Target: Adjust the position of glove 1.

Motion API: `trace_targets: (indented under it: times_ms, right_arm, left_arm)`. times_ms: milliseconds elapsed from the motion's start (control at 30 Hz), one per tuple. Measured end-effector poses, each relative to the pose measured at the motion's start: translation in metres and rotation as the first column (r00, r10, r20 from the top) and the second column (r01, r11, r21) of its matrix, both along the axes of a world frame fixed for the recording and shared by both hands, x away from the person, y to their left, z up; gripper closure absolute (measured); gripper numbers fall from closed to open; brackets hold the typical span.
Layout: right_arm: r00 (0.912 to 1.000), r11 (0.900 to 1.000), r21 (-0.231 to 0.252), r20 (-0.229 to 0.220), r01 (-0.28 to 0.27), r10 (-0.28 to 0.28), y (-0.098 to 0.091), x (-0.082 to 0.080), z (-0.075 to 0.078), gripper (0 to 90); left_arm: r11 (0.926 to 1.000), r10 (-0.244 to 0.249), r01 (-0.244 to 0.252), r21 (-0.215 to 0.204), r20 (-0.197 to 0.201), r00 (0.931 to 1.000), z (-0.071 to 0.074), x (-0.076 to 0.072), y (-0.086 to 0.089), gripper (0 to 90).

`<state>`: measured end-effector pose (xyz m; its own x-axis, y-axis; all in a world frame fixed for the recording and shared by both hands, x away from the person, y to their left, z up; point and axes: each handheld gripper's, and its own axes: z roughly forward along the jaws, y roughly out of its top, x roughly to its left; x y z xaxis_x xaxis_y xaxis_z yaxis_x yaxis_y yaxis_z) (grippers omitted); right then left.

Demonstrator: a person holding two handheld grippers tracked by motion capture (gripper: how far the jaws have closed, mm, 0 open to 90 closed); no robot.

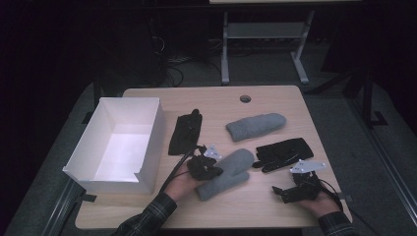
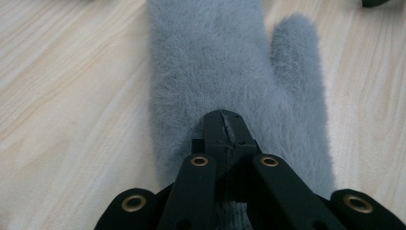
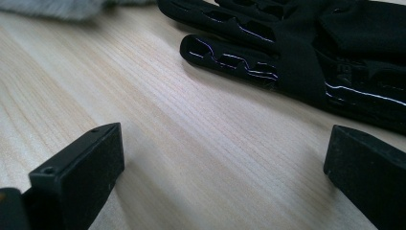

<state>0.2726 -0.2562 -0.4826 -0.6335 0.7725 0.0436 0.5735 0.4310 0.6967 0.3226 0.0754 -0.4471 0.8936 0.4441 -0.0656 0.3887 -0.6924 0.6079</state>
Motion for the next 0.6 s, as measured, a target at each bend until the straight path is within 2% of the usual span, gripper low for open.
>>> trace_targets:
  times_ms: [233,367,433,467,500,533,600]
  right_arm:
    - [1.0,1.0,0.0,-0.001,0.0,0.0,0.0,0.0,0.0,0.0]
    - [1.0,1.0,0.0,0.0,0.0,0.0,0.0,0.0,0.0,0.0]
    - [1.0,1.0,0.0,-0.001,0.001,-0.001,0.0,0.0,0.0,0.0]
    - [1.0,1.0,0.0,-0.001,0.001,-0.001,0.0,0.0,0.0,0.0]
    - [1.0,1.0,0.0,-0.001,0.0,0.0,0.0,0.0,0.0,0.0]
    - [1.0,1.0,0.0,-0.001,0.001,-0.001,0.0,0.0,0.0,0.0]
    - [1.0,1.0,0.0,-0.001,0.001,-0.001,0.0,0.0,0.0,0.0]
  left_arm:
    - [0.9996,0.027,-0.028,-0.01,-0.038,0.9989,0.001,-0.019,-0.01,89.7]
    - [0.9995,0.027,-0.027,-0.015,-0.041,0.9988,0.002,-0.025,-0.015,89.7]
    - [0.9994,0.026,-0.027,-0.021,-0.035,0.999,0.003,-0.025,-0.015,89.6]
    - [0.9984,0.031,-0.033,-0.046,-0.036,0.9989,0.005,-0.022,-0.013,89.6]
    - [0.9984,0.031,-0.033,-0.046,-0.036,0.9989,0.005,-0.022,-0.013,89.6]
    - [0.9971,0.034,-0.036,-0.067,-0.029,0.999,0.009,-0.019,-0.01,89.6]
    - [0.9966,0.024,-0.025,-0.079,-0.014,0.9996,0.015,-0.014,-0.009,89.6]
